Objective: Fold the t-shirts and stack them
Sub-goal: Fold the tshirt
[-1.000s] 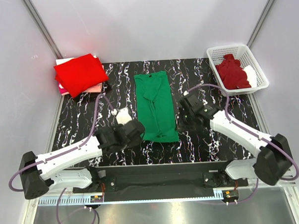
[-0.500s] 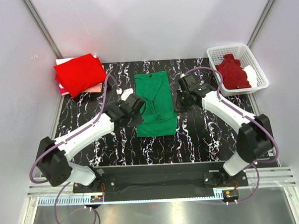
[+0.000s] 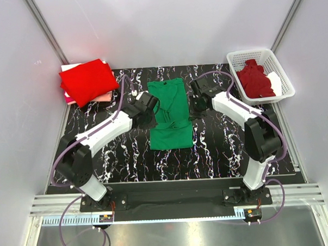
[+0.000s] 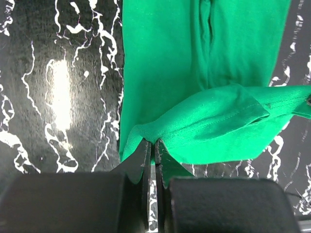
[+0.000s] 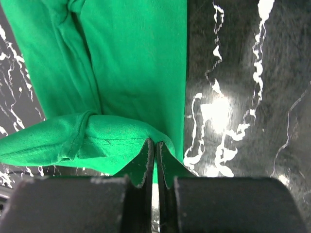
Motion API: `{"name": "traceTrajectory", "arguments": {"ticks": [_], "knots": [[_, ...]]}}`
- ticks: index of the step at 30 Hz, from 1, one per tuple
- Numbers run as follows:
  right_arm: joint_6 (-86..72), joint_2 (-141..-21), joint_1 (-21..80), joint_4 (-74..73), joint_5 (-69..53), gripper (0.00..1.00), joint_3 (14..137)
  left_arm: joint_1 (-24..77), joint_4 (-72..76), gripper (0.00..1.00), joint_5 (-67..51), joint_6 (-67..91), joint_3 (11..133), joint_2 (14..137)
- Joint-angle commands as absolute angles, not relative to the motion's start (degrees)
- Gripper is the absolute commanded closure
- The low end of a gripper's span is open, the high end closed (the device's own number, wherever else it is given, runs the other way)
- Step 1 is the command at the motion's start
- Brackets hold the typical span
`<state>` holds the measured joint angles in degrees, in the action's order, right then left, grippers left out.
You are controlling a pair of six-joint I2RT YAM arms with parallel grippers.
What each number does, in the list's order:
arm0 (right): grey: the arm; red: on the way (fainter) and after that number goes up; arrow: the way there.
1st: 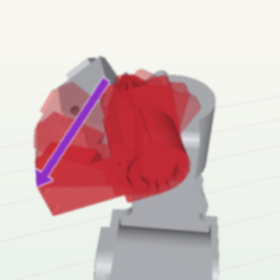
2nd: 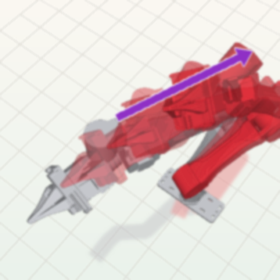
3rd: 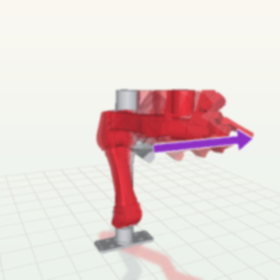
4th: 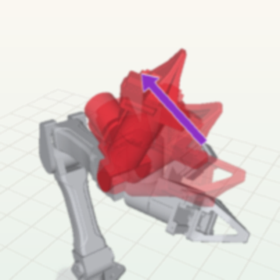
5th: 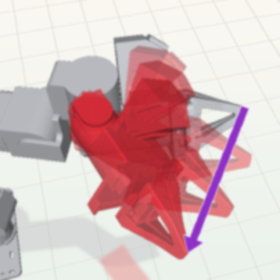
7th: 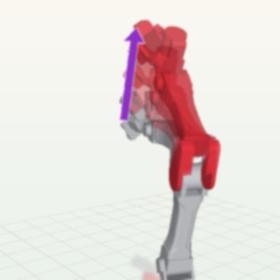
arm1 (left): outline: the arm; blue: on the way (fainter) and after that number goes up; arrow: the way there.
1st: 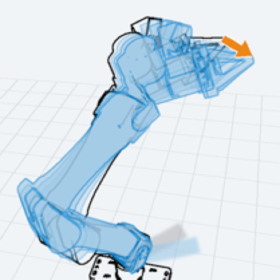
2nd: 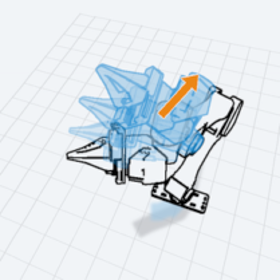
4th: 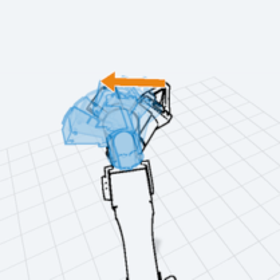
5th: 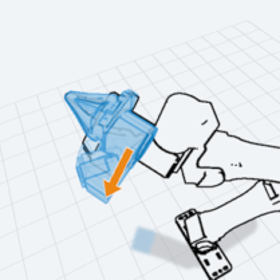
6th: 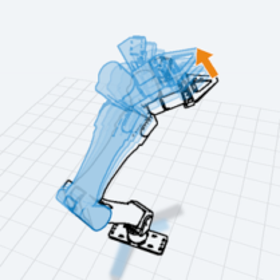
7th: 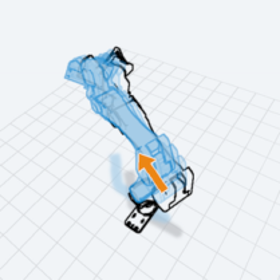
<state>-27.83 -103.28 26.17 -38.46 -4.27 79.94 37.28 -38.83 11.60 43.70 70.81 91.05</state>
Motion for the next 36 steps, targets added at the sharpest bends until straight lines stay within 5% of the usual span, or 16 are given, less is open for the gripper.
{"name": "traceTrajectory", "arguments": {"ticks": [1, 36], "knots": [[-26.19, -105.20, 25.23, -36.83, -5.71, 1.00, 83.49, 36.04, -36.21, 1.00, 8.79, 41.66, 73.47, 92.72], [-25.84, -119.62, 21.27, -36.21, -8.96, 1.00, 93.86, 27.78, -34.62, 1.00, 2.20, 35.42, 84.80, 110.21]]}}
